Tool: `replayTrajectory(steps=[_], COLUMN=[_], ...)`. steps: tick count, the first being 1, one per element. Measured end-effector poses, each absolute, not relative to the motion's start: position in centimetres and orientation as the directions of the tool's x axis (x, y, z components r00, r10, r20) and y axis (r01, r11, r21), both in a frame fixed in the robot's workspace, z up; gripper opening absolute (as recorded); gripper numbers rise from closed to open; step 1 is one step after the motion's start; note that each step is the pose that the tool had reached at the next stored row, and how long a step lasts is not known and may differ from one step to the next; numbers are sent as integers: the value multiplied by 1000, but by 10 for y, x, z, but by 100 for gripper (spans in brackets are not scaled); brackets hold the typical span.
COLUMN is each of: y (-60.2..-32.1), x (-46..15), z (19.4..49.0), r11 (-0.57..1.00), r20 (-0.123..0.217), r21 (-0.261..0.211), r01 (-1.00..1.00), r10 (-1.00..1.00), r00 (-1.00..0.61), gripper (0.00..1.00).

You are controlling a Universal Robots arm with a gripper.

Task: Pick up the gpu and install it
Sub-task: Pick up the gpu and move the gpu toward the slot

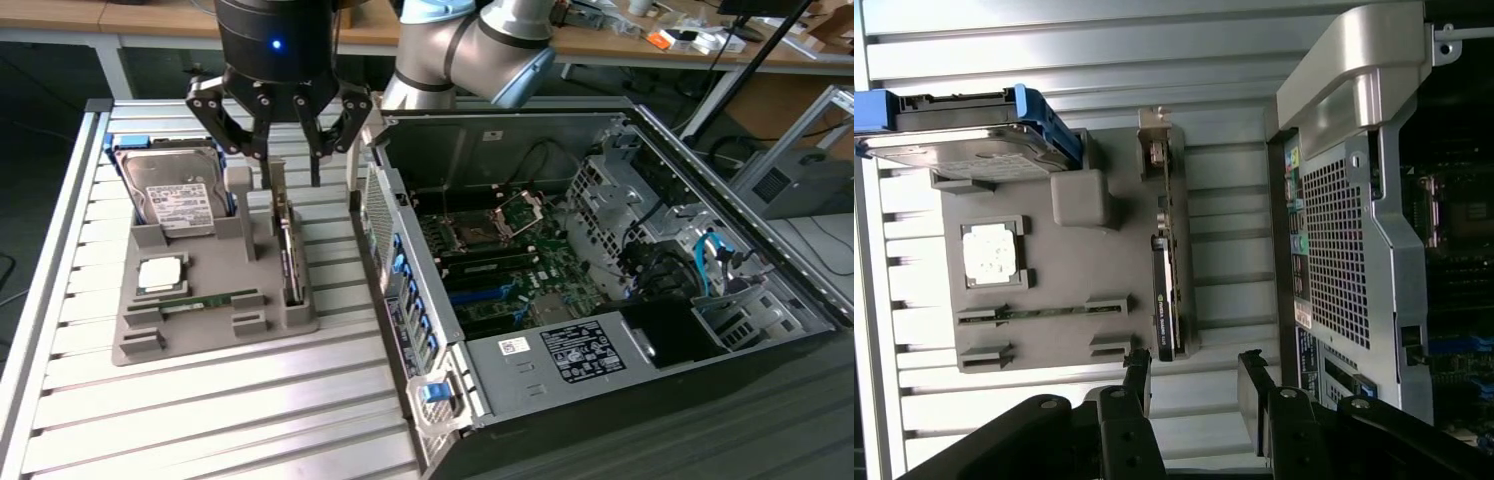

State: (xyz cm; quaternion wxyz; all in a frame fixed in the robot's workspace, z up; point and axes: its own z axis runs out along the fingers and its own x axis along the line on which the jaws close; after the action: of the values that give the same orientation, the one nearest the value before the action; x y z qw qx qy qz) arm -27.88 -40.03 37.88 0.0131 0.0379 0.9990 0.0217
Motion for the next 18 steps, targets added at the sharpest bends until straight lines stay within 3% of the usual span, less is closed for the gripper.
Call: replayTrajectory(steps=[18], y=[-402], x=[-279], z=[376], r11=[996], r20=[-24], r21=[44], r01=[75], r10=[76], r00=[-997], gripper=[48])
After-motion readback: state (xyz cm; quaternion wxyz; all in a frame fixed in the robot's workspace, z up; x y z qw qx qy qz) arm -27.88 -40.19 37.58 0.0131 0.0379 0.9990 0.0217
